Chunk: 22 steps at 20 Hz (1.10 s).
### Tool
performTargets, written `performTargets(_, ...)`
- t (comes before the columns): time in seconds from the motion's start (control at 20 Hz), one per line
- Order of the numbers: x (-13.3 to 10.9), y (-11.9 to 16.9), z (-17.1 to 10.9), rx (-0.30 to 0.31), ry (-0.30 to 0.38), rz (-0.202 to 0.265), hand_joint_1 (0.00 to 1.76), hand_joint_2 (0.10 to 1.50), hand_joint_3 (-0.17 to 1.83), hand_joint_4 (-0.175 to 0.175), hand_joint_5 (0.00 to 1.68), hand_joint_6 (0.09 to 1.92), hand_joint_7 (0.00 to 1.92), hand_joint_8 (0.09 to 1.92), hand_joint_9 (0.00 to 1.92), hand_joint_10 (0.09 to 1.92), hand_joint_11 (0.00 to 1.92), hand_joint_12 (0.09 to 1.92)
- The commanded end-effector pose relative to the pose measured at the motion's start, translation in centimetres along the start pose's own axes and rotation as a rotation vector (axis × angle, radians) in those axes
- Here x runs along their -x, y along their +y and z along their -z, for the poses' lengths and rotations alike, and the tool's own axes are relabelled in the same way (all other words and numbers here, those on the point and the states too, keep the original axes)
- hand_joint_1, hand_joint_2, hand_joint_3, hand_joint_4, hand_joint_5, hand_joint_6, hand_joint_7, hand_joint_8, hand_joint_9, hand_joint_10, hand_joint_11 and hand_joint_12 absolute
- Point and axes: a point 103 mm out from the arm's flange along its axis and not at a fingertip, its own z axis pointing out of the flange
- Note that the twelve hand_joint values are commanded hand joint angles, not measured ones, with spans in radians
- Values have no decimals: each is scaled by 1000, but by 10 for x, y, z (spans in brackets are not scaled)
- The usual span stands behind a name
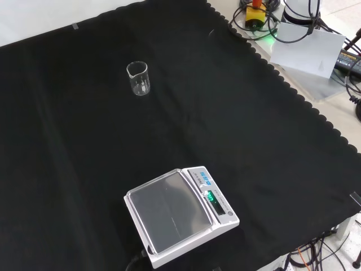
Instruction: Pick up the beaker.
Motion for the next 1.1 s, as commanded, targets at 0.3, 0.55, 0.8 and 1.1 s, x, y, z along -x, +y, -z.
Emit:
performTargets(0.3, 45, 68, -121, -68, 70, -20, 713, 673, 384, -19, 110, 87, 162, 757, 173, 849, 0, 1156)
performTargets(0.55, 55, 84, -174, -80, 112, -40, 712, 682, 368, -15, 91, 87, 97, 748, 152, 852, 0, 1117)
performTargets(0.8, 55, 94, -221, -104, 144, -67, 697, 688, 350, -10, 89, 87, 74, 747, 138, 857, 0, 1059)
performTargets(1.1, 50, 99, -246, -126, 145, -72, 650, 684, 318, 11, 87, 87, 29, 719, 87, 858, 0, 948)
